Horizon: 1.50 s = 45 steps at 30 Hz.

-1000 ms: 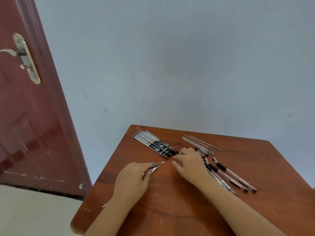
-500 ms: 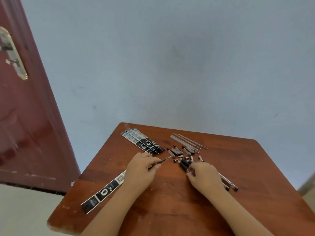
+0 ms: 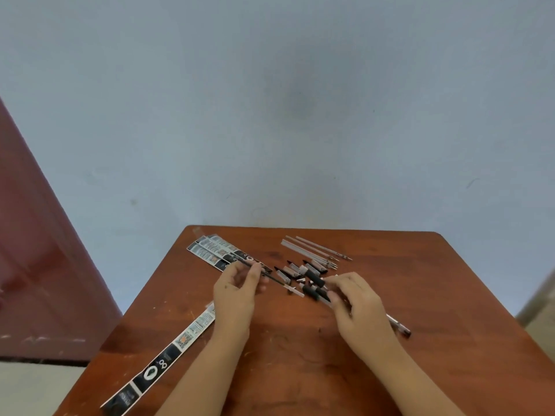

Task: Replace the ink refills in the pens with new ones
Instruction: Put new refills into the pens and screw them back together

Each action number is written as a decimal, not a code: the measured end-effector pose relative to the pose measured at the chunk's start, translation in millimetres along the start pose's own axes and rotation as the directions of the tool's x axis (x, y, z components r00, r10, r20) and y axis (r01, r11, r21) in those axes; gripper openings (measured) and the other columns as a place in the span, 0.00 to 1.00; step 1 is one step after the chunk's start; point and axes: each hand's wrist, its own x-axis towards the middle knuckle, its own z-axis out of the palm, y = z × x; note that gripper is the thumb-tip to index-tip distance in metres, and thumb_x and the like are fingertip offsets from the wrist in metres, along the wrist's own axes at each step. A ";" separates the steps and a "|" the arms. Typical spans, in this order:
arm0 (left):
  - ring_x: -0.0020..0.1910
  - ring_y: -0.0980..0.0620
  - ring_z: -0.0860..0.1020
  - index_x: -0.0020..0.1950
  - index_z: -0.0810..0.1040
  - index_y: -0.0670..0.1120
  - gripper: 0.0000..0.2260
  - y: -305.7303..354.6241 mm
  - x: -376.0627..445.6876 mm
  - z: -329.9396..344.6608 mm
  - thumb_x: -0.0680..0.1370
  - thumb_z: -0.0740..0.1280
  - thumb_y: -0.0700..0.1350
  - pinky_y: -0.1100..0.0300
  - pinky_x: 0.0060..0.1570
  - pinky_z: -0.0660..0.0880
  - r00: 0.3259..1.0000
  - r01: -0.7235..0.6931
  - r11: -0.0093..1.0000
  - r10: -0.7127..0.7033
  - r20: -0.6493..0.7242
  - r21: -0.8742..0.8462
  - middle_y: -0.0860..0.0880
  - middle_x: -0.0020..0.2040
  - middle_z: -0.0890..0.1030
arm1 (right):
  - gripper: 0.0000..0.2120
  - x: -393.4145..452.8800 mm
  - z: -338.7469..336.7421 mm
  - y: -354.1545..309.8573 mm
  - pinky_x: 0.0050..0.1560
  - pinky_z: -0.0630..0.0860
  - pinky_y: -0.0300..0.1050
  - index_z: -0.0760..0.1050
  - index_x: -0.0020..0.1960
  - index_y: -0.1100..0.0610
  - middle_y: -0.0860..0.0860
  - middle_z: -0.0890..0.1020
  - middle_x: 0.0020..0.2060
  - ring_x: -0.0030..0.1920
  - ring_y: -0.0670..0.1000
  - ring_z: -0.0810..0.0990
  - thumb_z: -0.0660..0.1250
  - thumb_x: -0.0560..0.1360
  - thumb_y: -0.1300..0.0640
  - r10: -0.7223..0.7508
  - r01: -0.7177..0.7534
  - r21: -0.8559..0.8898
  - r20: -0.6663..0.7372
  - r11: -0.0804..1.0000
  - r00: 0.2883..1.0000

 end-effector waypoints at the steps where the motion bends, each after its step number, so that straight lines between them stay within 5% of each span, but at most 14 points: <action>1: 0.26 0.62 0.76 0.39 0.76 0.45 0.09 -0.5 -0.8 -2.2 0.75 0.63 0.34 0.71 0.30 0.75 1.000 -0.016 1.000 0.016 -0.001 -0.001 0.46 0.32 0.77 | 0.09 0.5 -0.8 0.4 0.47 0.63 0.17 0.78 0.48 0.62 0.43 0.73 0.40 0.41 0.33 0.72 0.60 0.72 0.63 0.005 -0.005 -0.010 0.000 1.000 1.000; 8: 0.24 0.61 0.77 0.38 0.74 0.44 0.09 1.4 0.0 -11.8 0.76 0.61 0.35 0.72 0.28 0.74 0.995 -0.017 0.985 -0.001 -0.104 -0.169 0.53 0.24 0.79 | 0.09 -2.0 -1.1 2.0 0.42 0.64 0.22 0.76 0.52 0.58 0.39 0.69 0.39 0.41 0.33 0.67 0.62 0.74 0.64 0.039 -0.029 -0.075 0.148 0.997 0.988; 13: 0.24 0.62 0.77 0.38 0.74 0.45 0.08 0.2 1.2 -13.8 0.76 0.62 0.36 0.72 0.29 0.74 0.991 -0.039 0.985 0.017 -0.129 -0.167 0.54 0.24 0.79 | 0.08 -2.2 0.9 2.0 0.43 0.64 0.24 0.77 0.50 0.59 0.34 0.66 0.37 0.43 0.39 0.69 0.63 0.73 0.65 0.044 -0.030 -0.087 0.160 0.996 0.986; 20: 0.24 0.61 0.77 0.38 0.74 0.44 0.08 -0.8 1.6 -13.7 0.76 0.62 0.35 0.72 0.29 0.74 0.994 -0.035 0.985 0.018 -0.104 -0.169 0.53 0.23 0.79 | 0.08 -2.2 1.6 2.0 0.44 0.63 0.24 0.77 0.50 0.59 0.42 0.72 0.41 0.45 0.43 0.71 0.63 0.73 0.66 0.034 -0.022 -0.084 0.144 0.996 0.989; 26: 0.25 0.60 0.77 0.39 0.74 0.43 0.08 0.5 -0.1 -13.4 0.76 0.62 0.35 0.71 0.29 0.75 0.997 -0.011 0.989 -0.001 -0.078 -0.145 0.46 0.31 0.77 | 0.08 -2.4 0.7 1.2 0.44 0.63 0.26 0.78 0.48 0.60 0.38 0.70 0.38 0.41 0.37 0.69 0.64 0.72 0.67 0.017 -0.008 -0.068 0.128 0.998 0.992; 32: 0.26 0.60 0.78 0.39 0.76 0.43 0.07 0.0 -8.3 -10.1 0.75 0.63 0.34 0.70 0.29 0.76 0.996 0.052 0.995 -0.045 0.082 -0.087 0.50 0.28 0.79 | 0.07 -5.1 3.0 -2.0 0.44 0.70 0.24 0.80 0.44 0.60 0.45 0.76 0.38 0.41 0.40 0.73 0.68 0.68 0.69 -0.037 0.041 -0.025 0.126 0.999 0.991; 35: 0.27 0.59 0.78 0.38 0.77 0.44 0.08 -0.7 -12.9 -8.4 0.74 0.64 0.34 0.69 0.29 0.75 0.976 0.051 0.999 -0.049 0.210 -0.002 0.51 0.27 0.80 | 0.04 -4.8 3.0 -4.3 0.48 0.65 0.18 0.81 0.42 0.60 0.45 0.77 0.38 0.37 0.38 0.74 0.69 0.68 0.64 -0.040 0.039 0.012 0.091 0.999 0.995; 37: 0.28 0.60 0.78 0.38 0.79 0.45 0.08 -0.8 -14.6 -7.9 0.74 0.64 0.35 0.69 0.30 0.75 0.953 0.042 0.997 -0.060 0.296 0.064 0.52 0.27 0.81 | 0.06 -5.0 3.5 -5.6 0.48 0.65 0.18 0.81 0.41 0.59 0.45 0.77 0.37 0.42 0.40 0.74 0.66 0.66 0.60 -0.034 0.031 0.030 0.079 0.999 0.996; 42: 0.31 0.59 0.79 0.39 0.81 0.46 0.09 -0.7 -17.9 -7.6 0.74 0.64 0.35 0.68 0.32 0.75 0.902 0.039 0.993 -0.083 0.424 0.112 0.52 0.29 0.81 | 0.07 -5.6 7.5 -4.7 0.49 0.64 0.17 0.81 0.41 0.58 0.43 0.76 0.38 0.46 0.29 0.72 0.65 0.65 0.60 -0.071 0.069 0.043 0.053 0.997 0.996; 45: 0.32 0.59 0.79 0.38 0.80 0.46 0.10 1.1 -17.6 -6.9 0.75 0.64 0.35 0.68 0.33 0.76 0.912 0.027 0.995 -0.062 0.405 0.092 0.52 0.30 0.82 | 0.12 -6.2 9.3 -5.6 0.47 0.65 0.17 0.81 0.42 0.58 0.40 0.76 0.38 0.47 0.26 0.71 0.62 0.68 0.52 -0.100 0.096 0.065 0.055 0.993 0.993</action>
